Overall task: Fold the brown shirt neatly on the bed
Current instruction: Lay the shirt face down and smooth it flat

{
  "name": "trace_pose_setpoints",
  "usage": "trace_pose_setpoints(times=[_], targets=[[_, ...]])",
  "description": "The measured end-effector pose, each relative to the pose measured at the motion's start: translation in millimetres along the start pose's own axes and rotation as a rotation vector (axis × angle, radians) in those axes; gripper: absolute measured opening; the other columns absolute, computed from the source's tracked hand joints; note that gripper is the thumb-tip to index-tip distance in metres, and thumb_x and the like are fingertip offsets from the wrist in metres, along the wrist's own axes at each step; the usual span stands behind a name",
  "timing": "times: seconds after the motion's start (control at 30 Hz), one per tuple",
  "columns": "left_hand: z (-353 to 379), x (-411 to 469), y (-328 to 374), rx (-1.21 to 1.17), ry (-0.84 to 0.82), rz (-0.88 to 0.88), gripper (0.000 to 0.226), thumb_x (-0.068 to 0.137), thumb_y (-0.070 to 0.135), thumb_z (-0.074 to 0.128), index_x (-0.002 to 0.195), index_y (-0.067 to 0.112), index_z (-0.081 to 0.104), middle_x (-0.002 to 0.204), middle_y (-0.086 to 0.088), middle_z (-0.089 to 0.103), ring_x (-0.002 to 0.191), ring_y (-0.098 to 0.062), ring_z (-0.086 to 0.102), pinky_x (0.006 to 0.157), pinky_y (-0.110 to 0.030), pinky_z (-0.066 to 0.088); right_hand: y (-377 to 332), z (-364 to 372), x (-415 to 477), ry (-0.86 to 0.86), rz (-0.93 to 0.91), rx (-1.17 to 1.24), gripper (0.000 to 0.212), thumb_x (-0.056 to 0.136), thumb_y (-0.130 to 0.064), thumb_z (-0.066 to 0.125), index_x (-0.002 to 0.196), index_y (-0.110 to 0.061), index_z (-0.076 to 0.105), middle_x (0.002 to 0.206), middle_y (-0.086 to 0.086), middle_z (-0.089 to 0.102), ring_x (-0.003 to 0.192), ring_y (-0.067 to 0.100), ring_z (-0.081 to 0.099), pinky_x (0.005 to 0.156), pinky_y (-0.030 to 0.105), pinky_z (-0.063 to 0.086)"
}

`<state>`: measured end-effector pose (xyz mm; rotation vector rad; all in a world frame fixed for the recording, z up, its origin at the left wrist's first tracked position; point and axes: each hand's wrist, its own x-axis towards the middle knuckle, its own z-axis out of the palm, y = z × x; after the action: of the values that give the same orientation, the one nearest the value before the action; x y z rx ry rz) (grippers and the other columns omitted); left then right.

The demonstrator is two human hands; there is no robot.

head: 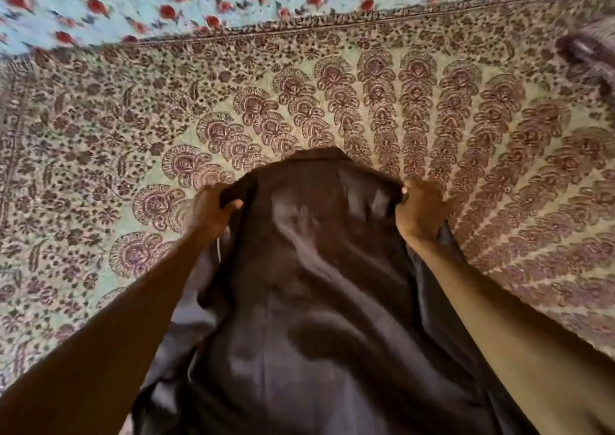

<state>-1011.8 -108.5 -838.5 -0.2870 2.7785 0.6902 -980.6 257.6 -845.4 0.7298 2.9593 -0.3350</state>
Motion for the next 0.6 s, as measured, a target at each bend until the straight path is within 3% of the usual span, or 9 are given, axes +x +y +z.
trace_pose_setpoints(times=[0.13, 0.23, 0.33, 0.37, 0.43, 0.5, 0.57, 0.6], targets=[[8.5, 13.8, 26.6, 0.1, 0.066, -0.032, 0.048, 0.091, 0.056, 0.049, 0.116, 0.017, 0.06, 0.122, -0.015, 0.053, 0.118, -0.036, 0.047, 0.1, -0.05, 0.034, -5.7, 12.7, 15.3, -0.024, -0.006, -0.019, 0.036, 0.097, -0.04, 0.042, 0.119, -0.016, 0.057, 0.119, 0.017, 0.059, 0.117, 0.04, 0.048, 0.1, 0.058, 0.03], [6.0, 35.9, 59.2, 0.101, -0.108, 0.045, 0.055, 0.089, 0.068, 0.04, 0.093, 0.019, 0.064, 0.097, -0.011, 0.064, 0.104, -0.031, 0.058, 0.089, -0.042, 0.04, -28.6, 4.9, 27.7, -0.032, -0.171, 0.022, 0.045, 0.095, -0.054, 0.041, 0.098, -0.015, 0.063, 0.094, 0.01, 0.068, 0.1, 0.035, 0.059, 0.096, 0.049, 0.033], [3.4, 65.9, 85.5, 0.082, -0.369, 0.058, 0.058, 0.086, 0.07, 0.045, 0.069, 0.016, 0.056, 0.066, -0.005, 0.06, 0.077, -0.028, 0.064, 0.064, -0.03, 0.042, -56.2, -1.9, 47.1, -0.259, -0.238, 0.113, 0.046, 0.094, -0.058, 0.046, 0.088, -0.015, 0.061, 0.073, 0.002, 0.06, 0.08, 0.027, 0.058, 0.098, 0.047, 0.033], [2.7, 72.9, 93.6, 0.12, -0.437, 0.079, 0.056, 0.086, 0.066, 0.05, 0.071, 0.013, 0.059, 0.069, -0.007, 0.062, 0.073, -0.026, 0.063, 0.066, -0.031, 0.043, -64.2, -3.2, 53.6, -0.329, -0.247, 0.123, 0.042, 0.094, -0.053, 0.05, 0.089, -0.013, 0.063, 0.075, 0.003, 0.061, 0.079, 0.026, 0.058, 0.096, 0.045, 0.035], [3.7, 82.4, 104.4, 0.206, -0.494, 0.122, 0.05, 0.086, 0.054, 0.061, 0.084, 0.005, 0.064, 0.086, -0.015, 0.067, 0.078, -0.025, 0.06, 0.073, -0.033, 0.046, -74.8, -1.0, 65.2, -0.37, -0.265, 0.181, 0.03, 0.093, -0.039, 0.059, 0.082, -0.011, 0.064, 0.071, 0.003, 0.06, 0.078, 0.026, 0.062, 0.077, 0.034, 0.043], [5.9, 84.3, 108.8, 0.181, -0.33, 0.153, 0.04, 0.083, 0.047, 0.068, 0.096, 0.009, 0.065, 0.1, -0.016, 0.067, 0.09, -0.029, 0.062, 0.076, -0.035, 0.047, -78.4, 1.2, 69.4, -0.259, -0.27, 0.306, 0.027, 0.092, -0.029, 0.062, 0.069, -0.016, 0.054, 0.06, -0.004, 0.049, 0.067, 0.025, 0.055, 0.061, 0.03, 0.036], [7.4, 77.4, 109.0, 0.083, -0.075, 0.135, 0.035, 0.082, 0.042, 0.07, 0.108, 0.019, 0.065, 0.105, -0.011, 0.068, 0.096, -0.031, 0.063, 0.078, -0.037, 0.047, -78.0, 4.2, 69.4, -0.128, -0.265, 0.347, 0.021, 0.092, -0.02, 0.059, 0.072, -0.017, 0.053, 0.061, -0.002, 0.049, 0.066, 0.025, 0.05, 0.06, 0.031, 0.033], [10.9, 74.7, 106.6, 0.063, -0.024, 0.131, 0.035, 0.083, 0.04, 0.07, 0.111, 0.021, 0.063, 0.107, -0.009, 0.068, 0.098, -0.031, 0.063, 0.078, -0.037, 0.047, -76.5, 5.5, 68.6, -0.109, -0.272, 0.294, 0.013, 0.092, -0.017, 0.058, 0.079, -0.016, 0.058, 0.068, 0.002, 0.056, 0.07, 0.027, 0.053, 0.061, 0.033, 0.035]])
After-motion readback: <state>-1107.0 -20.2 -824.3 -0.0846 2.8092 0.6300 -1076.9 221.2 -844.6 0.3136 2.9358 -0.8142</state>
